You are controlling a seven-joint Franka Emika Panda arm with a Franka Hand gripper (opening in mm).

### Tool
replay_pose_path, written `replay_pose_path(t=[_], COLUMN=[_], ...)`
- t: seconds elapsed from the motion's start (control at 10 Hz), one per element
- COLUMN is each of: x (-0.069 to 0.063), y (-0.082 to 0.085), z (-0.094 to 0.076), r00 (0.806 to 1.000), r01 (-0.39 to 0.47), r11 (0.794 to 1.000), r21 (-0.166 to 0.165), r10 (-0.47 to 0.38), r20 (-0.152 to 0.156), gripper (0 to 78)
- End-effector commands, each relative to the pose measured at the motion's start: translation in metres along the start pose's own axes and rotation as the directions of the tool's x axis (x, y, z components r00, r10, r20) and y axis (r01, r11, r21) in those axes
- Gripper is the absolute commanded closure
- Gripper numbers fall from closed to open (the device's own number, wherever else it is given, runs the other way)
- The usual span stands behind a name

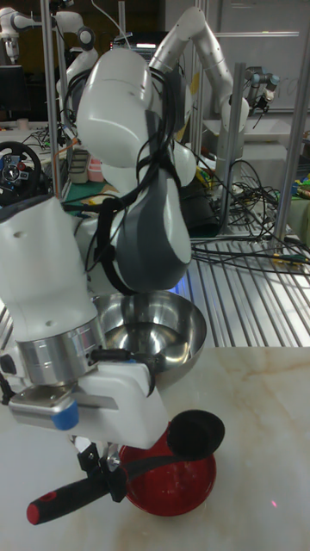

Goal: Scoop water with a large spoon from one bowl to another

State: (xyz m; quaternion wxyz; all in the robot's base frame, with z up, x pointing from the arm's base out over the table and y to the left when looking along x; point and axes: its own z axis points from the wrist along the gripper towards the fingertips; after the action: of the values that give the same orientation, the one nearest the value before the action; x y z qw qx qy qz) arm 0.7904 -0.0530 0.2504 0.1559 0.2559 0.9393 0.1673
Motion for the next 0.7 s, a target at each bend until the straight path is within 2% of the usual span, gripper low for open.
replay_pose_path(t=[0.1, 0.7], x=[-0.0045, -0.0058], y=[-0.0032, -0.006], z=[-0.0005, 0.002], r00=[1.0, 0.997], r01=[0.006, -0.003], r11=[1.0, 0.996], r21=[-0.03, -0.088], r10=[-0.006, -0.005], r20=[-0.026, -0.08], gripper=[76.4, 76.4])
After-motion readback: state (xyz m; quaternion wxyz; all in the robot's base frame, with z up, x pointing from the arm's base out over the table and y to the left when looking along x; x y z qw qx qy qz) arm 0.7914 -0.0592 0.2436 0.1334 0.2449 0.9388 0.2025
